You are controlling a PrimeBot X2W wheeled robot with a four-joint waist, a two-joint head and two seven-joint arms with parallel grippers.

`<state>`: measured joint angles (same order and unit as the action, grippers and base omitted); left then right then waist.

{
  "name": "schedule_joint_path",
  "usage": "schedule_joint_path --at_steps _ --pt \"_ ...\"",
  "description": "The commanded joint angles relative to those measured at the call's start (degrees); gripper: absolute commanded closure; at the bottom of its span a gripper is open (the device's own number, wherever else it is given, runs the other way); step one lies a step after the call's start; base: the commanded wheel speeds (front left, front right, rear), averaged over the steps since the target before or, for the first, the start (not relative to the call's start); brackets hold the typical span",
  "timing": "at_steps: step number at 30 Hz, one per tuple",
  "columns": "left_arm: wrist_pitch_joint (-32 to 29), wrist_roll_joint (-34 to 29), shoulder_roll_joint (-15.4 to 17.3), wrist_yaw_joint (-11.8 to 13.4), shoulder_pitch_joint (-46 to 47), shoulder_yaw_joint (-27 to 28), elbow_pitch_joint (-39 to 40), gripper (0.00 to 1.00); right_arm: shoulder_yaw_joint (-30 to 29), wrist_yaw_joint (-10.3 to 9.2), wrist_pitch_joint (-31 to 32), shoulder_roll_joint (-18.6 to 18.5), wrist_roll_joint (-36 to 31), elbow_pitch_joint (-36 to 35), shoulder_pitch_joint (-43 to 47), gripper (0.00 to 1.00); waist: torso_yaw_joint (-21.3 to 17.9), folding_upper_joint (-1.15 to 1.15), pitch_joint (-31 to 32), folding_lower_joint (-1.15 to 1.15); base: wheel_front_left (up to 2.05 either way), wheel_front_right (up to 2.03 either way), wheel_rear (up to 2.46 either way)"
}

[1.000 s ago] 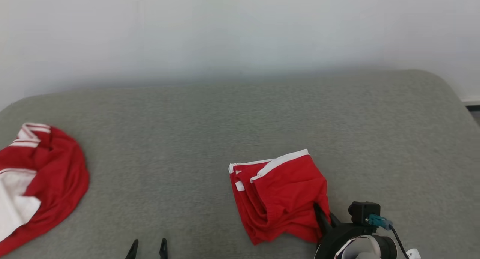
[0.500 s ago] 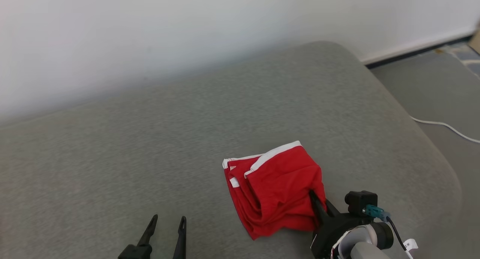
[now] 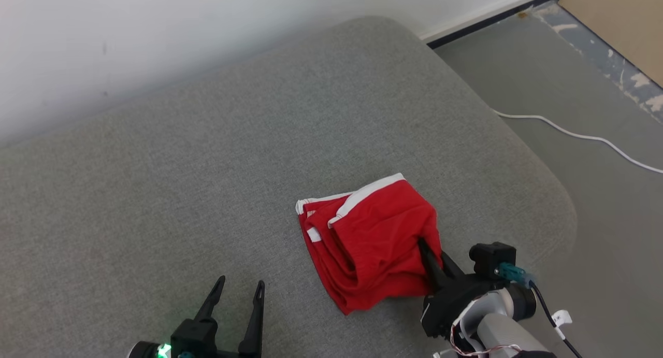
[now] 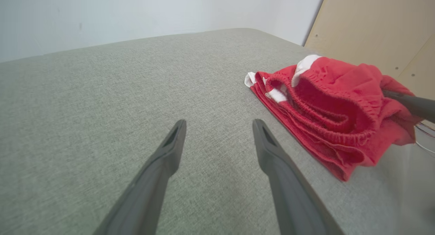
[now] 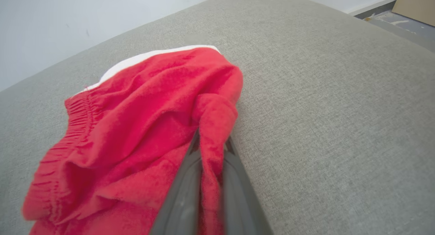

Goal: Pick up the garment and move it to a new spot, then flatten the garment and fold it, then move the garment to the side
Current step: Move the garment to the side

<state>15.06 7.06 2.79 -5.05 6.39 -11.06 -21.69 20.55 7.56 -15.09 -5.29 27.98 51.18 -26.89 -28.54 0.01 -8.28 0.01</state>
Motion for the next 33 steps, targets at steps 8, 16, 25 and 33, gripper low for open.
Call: schedule_joint_path --at_steps 8,16,25,33 --pt "0.16 -3.2 0.74 -0.92 2.38 0.93 0.06 0.0 -0.49 -0.16 -0.05 -2.2 -2.11 -0.29 -5.7 1.0 5.53 -0.01 -6.17 -0.01 0.0 0.0 0.0" --pt "0.17 -5.26 2.51 -1.64 5.32 0.56 1.14 0.0 -6.65 -0.16 -0.05 -7.68 -5.24 3.19 -16.2 1.0 14.34 -0.01 -12.22 -0.01 0.0 0.0 0.0" --pt "0.1 -6.13 4.17 -1.58 5.56 1.11 1.96 0.0 -19.76 -0.16 -0.05 -15.64 -11.47 9.11 -22.32 1.0 17.62 -0.01 -14.33 -0.01 0.0 0.0 0.0" --pt "-0.12 -6.9 5.33 -1.21 5.54 0.52 1.58 0.0 -31.78 -0.16 -0.05 -21.5 -21.61 14.2 -23.38 1.0 18.17 -0.01 -14.44 -0.01 0.0 0.0 0.0"
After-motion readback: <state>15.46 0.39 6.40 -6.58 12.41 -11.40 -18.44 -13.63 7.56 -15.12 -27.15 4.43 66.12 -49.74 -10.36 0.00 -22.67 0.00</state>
